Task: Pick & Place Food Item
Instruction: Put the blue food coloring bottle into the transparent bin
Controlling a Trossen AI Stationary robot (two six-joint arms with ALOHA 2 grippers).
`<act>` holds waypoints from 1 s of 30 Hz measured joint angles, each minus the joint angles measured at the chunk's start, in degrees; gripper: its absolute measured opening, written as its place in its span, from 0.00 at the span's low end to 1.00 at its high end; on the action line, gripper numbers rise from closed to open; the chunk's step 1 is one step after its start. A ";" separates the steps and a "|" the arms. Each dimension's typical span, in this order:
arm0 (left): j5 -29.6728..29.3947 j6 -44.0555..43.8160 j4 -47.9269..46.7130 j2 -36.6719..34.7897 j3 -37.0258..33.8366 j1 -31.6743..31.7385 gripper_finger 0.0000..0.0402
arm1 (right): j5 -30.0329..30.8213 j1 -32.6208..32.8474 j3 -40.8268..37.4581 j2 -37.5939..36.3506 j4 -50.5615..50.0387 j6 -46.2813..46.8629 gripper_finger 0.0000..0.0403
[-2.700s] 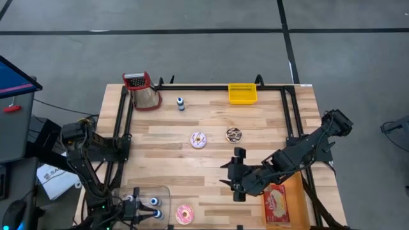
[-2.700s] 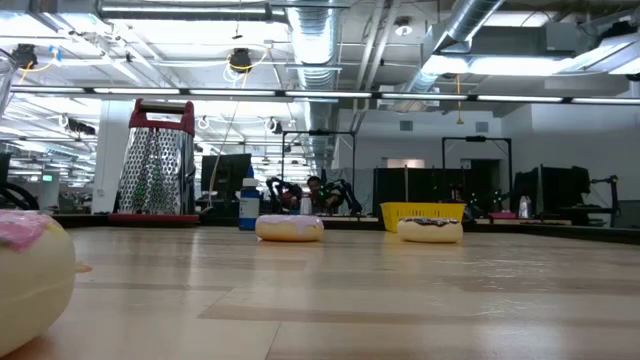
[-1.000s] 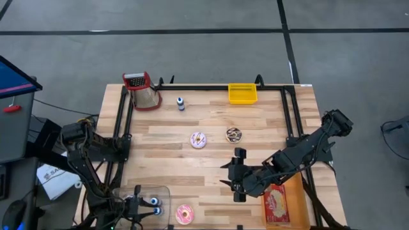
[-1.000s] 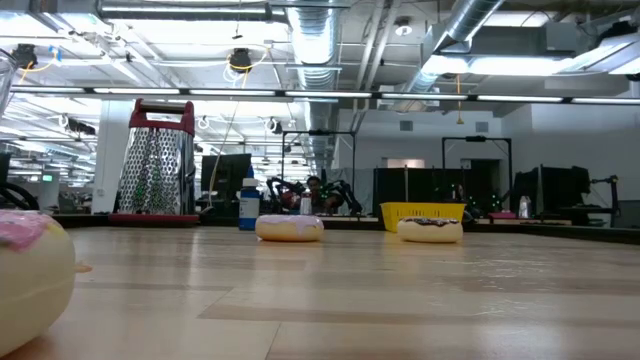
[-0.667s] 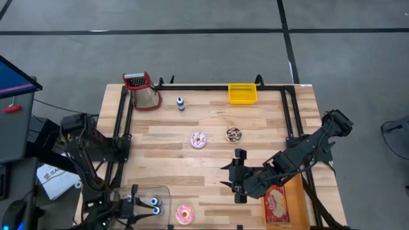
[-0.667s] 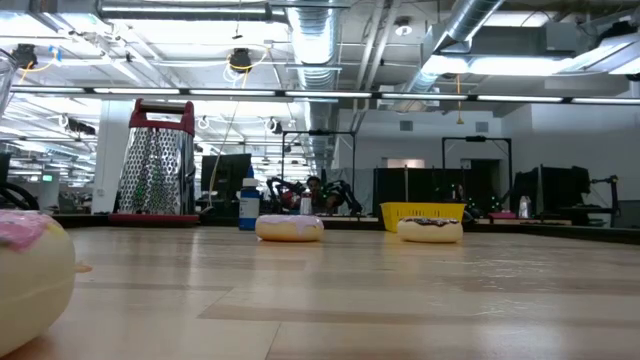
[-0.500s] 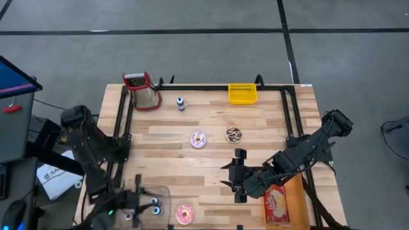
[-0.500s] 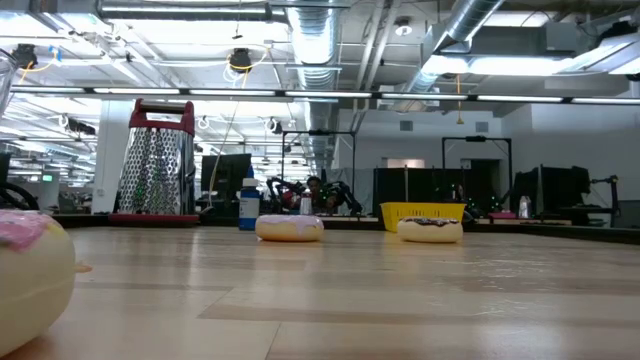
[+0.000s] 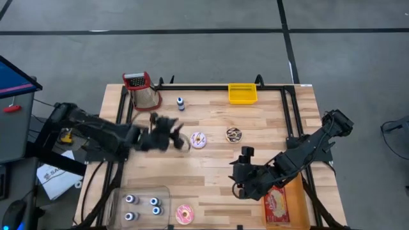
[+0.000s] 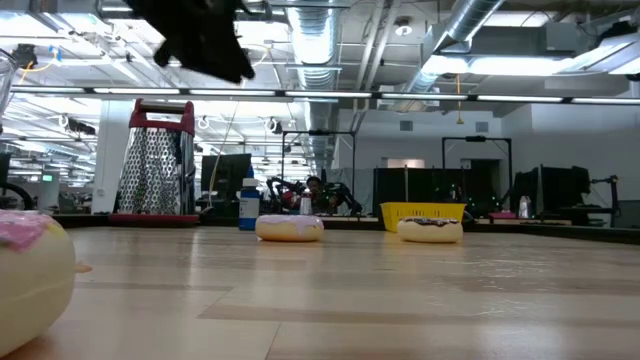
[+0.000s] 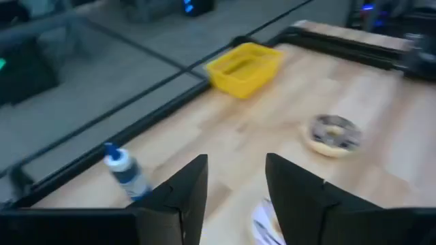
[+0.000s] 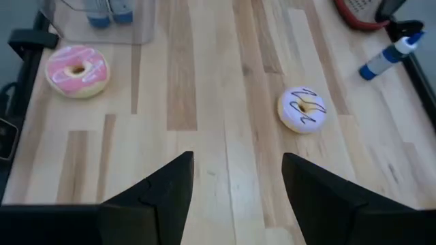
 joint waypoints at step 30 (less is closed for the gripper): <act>32.02 4.90 8.99 12.45 0.02 41.01 0.41 | 5.74 5.34 -0.02 -3.61 -1.76 1.86 0.54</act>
